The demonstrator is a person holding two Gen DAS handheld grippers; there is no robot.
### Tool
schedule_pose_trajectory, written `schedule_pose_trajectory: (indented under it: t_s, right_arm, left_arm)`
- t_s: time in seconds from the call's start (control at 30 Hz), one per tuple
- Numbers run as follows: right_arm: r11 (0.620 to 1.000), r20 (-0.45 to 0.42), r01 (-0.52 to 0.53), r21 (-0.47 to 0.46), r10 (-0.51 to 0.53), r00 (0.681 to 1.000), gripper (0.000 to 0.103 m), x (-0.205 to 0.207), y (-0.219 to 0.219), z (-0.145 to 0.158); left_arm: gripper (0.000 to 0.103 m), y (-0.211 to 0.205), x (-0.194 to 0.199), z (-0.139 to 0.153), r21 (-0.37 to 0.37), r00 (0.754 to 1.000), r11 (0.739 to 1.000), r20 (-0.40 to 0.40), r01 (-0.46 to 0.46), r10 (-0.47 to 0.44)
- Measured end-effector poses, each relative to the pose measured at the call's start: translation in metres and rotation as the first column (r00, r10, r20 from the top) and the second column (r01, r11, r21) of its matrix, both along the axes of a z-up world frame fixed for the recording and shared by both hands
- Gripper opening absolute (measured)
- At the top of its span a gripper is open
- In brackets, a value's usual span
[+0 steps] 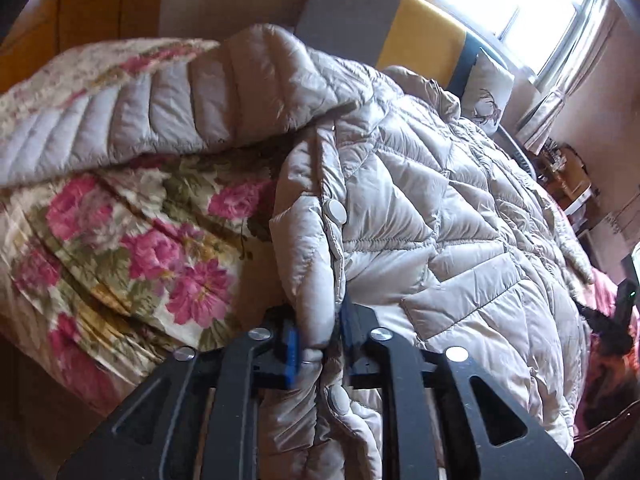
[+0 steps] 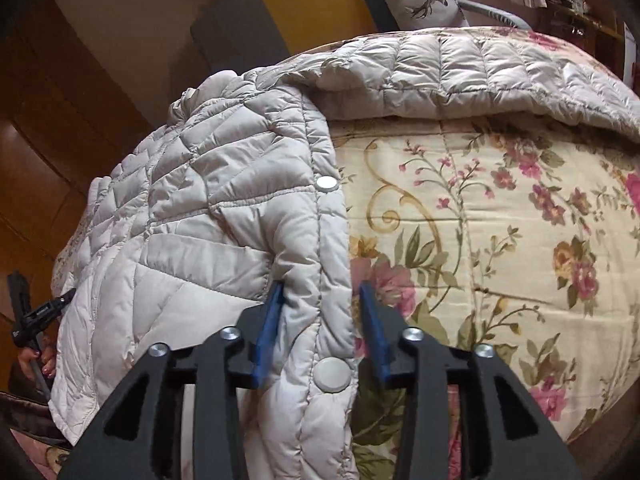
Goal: Fold large clothes
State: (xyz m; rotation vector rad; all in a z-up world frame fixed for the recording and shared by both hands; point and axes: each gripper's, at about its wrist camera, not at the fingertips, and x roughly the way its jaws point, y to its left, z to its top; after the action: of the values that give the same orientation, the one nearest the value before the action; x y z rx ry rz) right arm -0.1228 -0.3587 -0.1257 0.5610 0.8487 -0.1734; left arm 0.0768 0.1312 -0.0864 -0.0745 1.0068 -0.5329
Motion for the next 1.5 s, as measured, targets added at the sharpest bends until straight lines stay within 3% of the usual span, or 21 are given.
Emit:
schedule_pose_trajectory:
  t_s: [0.07, 0.1, 0.13, 0.17, 0.23, 0.3, 0.47, 0.53, 0.6, 0.67, 0.7, 0.8, 0.9, 1.03, 1.1, 1.17, 1.23, 1.33, 1.37, 1.43, 1.5]
  right_arm:
    - [0.999, 0.053, 0.015, -0.031, -0.013, 0.999, 0.058, 0.004, -0.008, 0.019]
    - [0.998, 0.09, 0.03, -0.056, -0.025, 0.996, 0.067, 0.003, -0.009, 0.032]
    - [0.994, 0.121, 0.062, -0.092, -0.05, 0.991, 0.083, 0.005, -0.013, 0.046]
    - [0.988, 0.145, 0.088, -0.124, -0.07, 0.987, 0.087, 0.011, -0.016, 0.057]
    - [0.986, 0.197, 0.083, -0.145, -0.053, 0.979, 0.089, 0.031, -0.014, 0.076]
    - [0.985, 0.201, 0.055, -0.165, -0.022, 0.979, 0.095, 0.063, -0.005, 0.083]
    - [0.956, 0.143, -0.027, -0.291, 0.072, 0.987, 0.095, 0.163, 0.036, 0.069]
    - [0.919, 0.116, -0.056, -0.39, 0.11, 0.987, 0.096, 0.199, 0.053, 0.053]
    - [0.856, 0.052, -0.103, -0.507, 0.15, 0.987, 0.097, 0.227, 0.066, 0.034]
    - [0.812, -0.022, -0.124, -0.571, 0.135, 0.991, 0.101, 0.243, 0.067, 0.013]
    - [0.815, -0.035, -0.12, -0.566, 0.122, 0.992, 0.101, 0.244, 0.062, 0.003]
    - [0.91, -0.064, -0.097, -0.403, 0.077, 0.995, 0.101, 0.234, 0.031, -0.023]
    - [0.948, -0.059, -0.027, -0.318, 0.008, 0.998, 0.101, 0.213, 0.01, -0.029]
    - [0.893, -0.087, 0.032, -0.449, -0.079, 0.993, 0.101, 0.199, 0.022, -0.03]
    - [0.878, -0.099, 0.022, -0.478, -0.078, 0.992, 0.101, 0.201, 0.025, -0.032]
    - [0.891, -0.094, 0.017, -0.454, -0.066, 0.993, 0.101, 0.201, 0.022, -0.033]
    - [0.906, -0.082, 0.018, -0.423, -0.058, 0.995, 0.101, 0.201, 0.019, -0.032]
    - [0.907, -0.081, 0.017, -0.42, -0.056, 0.995, 0.101, 0.203, 0.016, -0.032]
    - [0.905, -0.083, 0.016, -0.425, -0.056, 0.995, 0.101, 0.205, 0.015, -0.031]
    - [0.905, -0.083, 0.016, -0.426, -0.056, 0.995, 0.101, 0.206, 0.015, -0.03]
    - [0.904, -0.083, 0.015, -0.427, -0.056, 0.995, 0.101, 0.206, 0.015, -0.03]
  left_arm:
    - [0.032, 0.0, 0.004, 0.011, 0.03, 1.0, 0.999, 0.011, -0.015, 0.015]
    - [0.035, 0.0, 0.004, 0.02, 0.043, 0.999, 0.998, 0.038, -0.035, 0.033]
    - [0.048, -0.001, 0.006, 0.029, 0.046, 0.995, 0.997, 0.078, -0.065, 0.061]
    - [0.067, 0.0, 0.007, 0.039, 0.043, 0.988, 0.994, 0.118, -0.104, 0.098]
    - [0.078, -0.006, 0.015, 0.059, -0.019, 0.974, 0.99, 0.176, -0.141, 0.142]
    - [0.081, -0.026, 0.02, 0.069, -0.067, 0.974, 0.991, 0.187, -0.118, 0.129]
    - [0.085, -0.101, 0.042, 0.047, 0.0, 0.987, 1.0, 0.158, -0.029, 0.028]
    - [0.085, -0.129, 0.053, 0.024, 0.054, 0.99, 0.998, 0.141, -0.02, 0.012]
    - [0.085, -0.147, 0.068, -0.003, 0.127, 0.994, 0.992, 0.105, -0.02, 0.007]
    - [0.089, -0.156, 0.076, -0.02, 0.173, 0.996, 0.985, 0.093, -0.019, 0.003]
    - [0.091, -0.156, 0.074, -0.022, 0.173, 0.993, 0.985, 0.12, -0.016, -0.005]
    - [0.092, -0.16, 0.07, -0.027, 0.19, 0.986, 0.981, 0.16, 0.021, -0.052]
    - [0.092, -0.16, 0.064, -0.03, 0.166, 0.98, 0.984, 0.174, 0.064, -0.093]
    - [0.092, -0.141, 0.073, -0.021, 0.062, 0.983, 0.994, 0.158, 0.086, -0.095]
    - [0.092, -0.111, 0.079, -0.005, -0.069, 0.989, 0.997, 0.143, 0.031, -0.021]
    - [0.092, -0.082, 0.089, 0.006, -0.151, 0.988, 0.986, 0.122, -0.077, 0.095]
    - [0.092, -0.041, 0.104, 0.011, -0.195, 0.961, 0.952, 0.094, -0.237, 0.258]
    - [0.09, 0.021, 0.124, 0.006, -0.179, 0.869, 0.859, 0.042, -0.48, 0.494]
    - [0.085, 0.047, 0.132, -0.001, -0.171, 0.817, 0.805, -0.001, -0.568, 0.576]
    - [0.084, 0.084, 0.137, -0.014, -0.175, 0.74, 0.721, -0.084, -0.67, 0.667]
    - [0.084, 0.12, 0.14, -0.031, -0.199, 0.643, 0.613, -0.178, -0.765, 0.745]
